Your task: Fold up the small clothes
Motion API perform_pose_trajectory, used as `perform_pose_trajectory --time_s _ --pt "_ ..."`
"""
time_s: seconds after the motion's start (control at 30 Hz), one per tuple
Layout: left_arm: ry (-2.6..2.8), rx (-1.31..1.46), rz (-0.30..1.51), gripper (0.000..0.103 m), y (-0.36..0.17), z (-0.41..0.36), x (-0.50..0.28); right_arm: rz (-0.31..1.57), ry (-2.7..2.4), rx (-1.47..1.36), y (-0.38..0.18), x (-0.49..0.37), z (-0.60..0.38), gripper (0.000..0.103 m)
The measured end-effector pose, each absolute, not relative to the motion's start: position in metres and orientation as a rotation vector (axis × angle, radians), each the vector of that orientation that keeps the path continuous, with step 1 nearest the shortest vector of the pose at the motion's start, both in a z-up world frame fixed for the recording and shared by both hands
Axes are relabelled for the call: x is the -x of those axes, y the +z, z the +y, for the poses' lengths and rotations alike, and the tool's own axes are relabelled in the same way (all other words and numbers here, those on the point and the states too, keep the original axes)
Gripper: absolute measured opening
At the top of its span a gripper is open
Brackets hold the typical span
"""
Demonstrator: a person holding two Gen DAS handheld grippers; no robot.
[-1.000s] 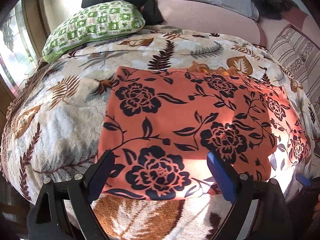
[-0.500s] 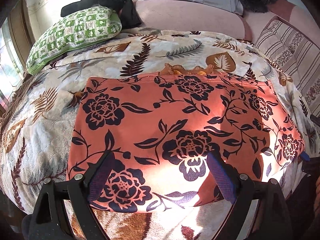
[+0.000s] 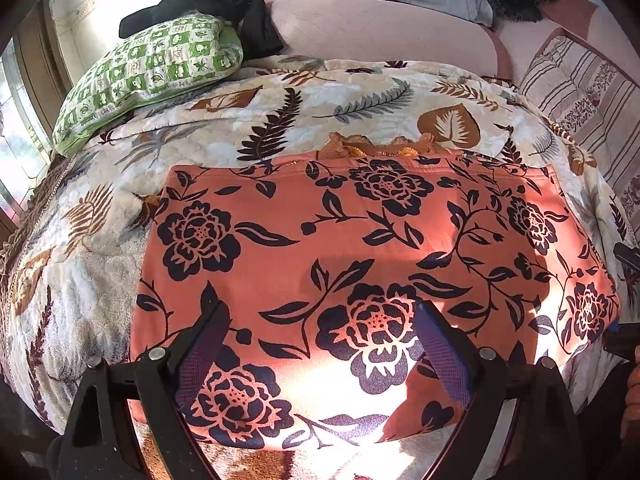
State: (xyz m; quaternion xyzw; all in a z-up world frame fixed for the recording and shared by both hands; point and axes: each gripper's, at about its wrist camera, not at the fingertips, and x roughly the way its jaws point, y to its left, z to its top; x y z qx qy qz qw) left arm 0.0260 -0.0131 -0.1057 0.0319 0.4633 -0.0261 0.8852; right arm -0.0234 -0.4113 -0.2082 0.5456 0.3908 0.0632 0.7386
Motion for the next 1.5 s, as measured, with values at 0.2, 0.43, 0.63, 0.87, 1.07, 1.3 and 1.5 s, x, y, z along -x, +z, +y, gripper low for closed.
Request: perform_pose_trajectory --time_s 0.2,0.43,0.63,0.87,1.07,1.3,1.5 --pt "-0.035 -0.050 0.969 0.094 -0.105 -0.007 -0.030 0.866 0.140 -1.186 -0.209 0.019 -0.406 0.091" --pt "-0.031 -0.062 0.969 0.094 -0.104 -0.007 -0.033 0.845 0.152 -1.171 -0.199 0.016 -0.405 0.091" --pt "-0.030 -0.074 0.993 0.094 -0.109 -0.011 -0.040 0.890 0.127 -1.171 -0.213 0.012 -0.407 0.090" --pt "-0.051 -0.082 0.975 0.094 -0.109 -0.021 -0.040 0.871 0.141 -1.165 -0.208 0.014 -0.410 0.087" --pt "-0.059 -0.122 1.059 0.094 -0.140 -0.031 -0.045 0.908 0.128 -1.178 -0.219 0.012 -0.412 0.075" --pt "-0.073 -0.130 0.989 0.094 -0.129 -0.034 -0.042 0.922 0.136 -1.158 -0.216 0.010 -0.412 0.074" --pt "-0.075 -0.132 1.023 0.102 -0.151 -0.032 -0.046 0.959 0.138 -1.166 -0.221 0.002 -0.411 0.075"
